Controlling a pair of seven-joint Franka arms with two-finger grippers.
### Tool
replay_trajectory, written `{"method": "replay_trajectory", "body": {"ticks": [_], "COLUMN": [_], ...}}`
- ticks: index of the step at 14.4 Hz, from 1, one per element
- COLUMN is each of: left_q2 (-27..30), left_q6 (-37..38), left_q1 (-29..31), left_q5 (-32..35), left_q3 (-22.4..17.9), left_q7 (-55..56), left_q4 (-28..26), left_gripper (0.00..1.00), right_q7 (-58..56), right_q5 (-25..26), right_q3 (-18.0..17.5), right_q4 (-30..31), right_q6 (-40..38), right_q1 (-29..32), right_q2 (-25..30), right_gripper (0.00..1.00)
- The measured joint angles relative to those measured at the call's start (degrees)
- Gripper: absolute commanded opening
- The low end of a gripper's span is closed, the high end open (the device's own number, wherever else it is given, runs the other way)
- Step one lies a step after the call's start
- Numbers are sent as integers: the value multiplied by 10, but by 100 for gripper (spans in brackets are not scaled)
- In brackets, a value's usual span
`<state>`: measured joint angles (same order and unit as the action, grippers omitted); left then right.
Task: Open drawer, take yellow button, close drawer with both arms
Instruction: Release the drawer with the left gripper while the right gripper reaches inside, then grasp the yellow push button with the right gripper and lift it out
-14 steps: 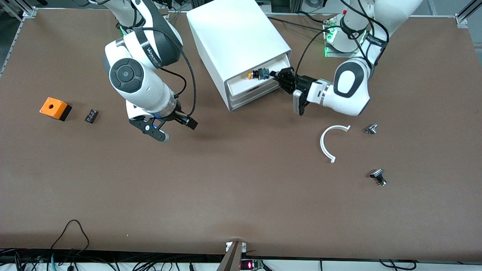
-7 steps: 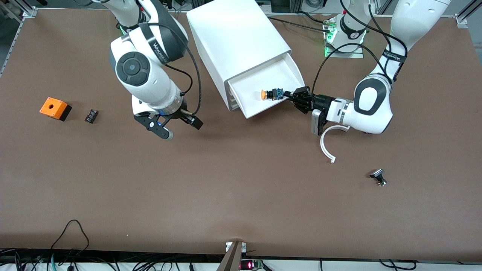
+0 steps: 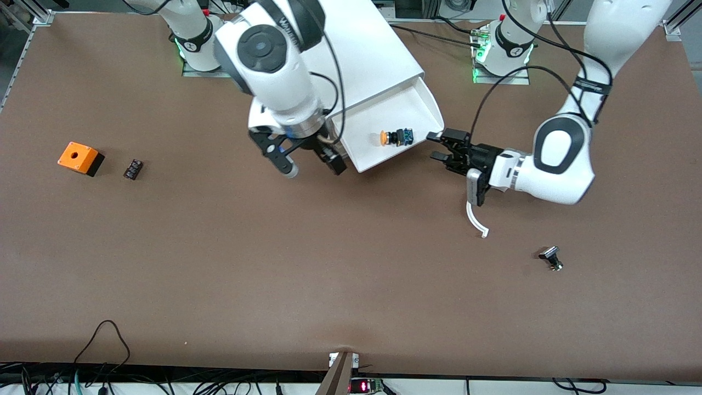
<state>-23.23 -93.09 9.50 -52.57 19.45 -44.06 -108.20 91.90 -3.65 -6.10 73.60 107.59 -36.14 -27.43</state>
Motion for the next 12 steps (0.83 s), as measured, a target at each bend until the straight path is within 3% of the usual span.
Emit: {"method": "replay_trajectory", "body": {"ticks": [6, 12], "left_q2": [2, 2], "left_q6": [97, 131], "left_q1": [9, -7], "left_q5": [187, 445], "left_q3": [1, 12], "left_q7": [210, 255], "left_q4": [176, 307], "left_gripper": [100, 100], "right_q7": [164, 223], "right_q5": [0, 0], "right_q3": [1, 2], "right_q4": [-96, -113], "right_q6": [8, 62], "right_q1": [-74, -121], "right_q2": [-80, -145], "right_gripper": [100, 100]}}
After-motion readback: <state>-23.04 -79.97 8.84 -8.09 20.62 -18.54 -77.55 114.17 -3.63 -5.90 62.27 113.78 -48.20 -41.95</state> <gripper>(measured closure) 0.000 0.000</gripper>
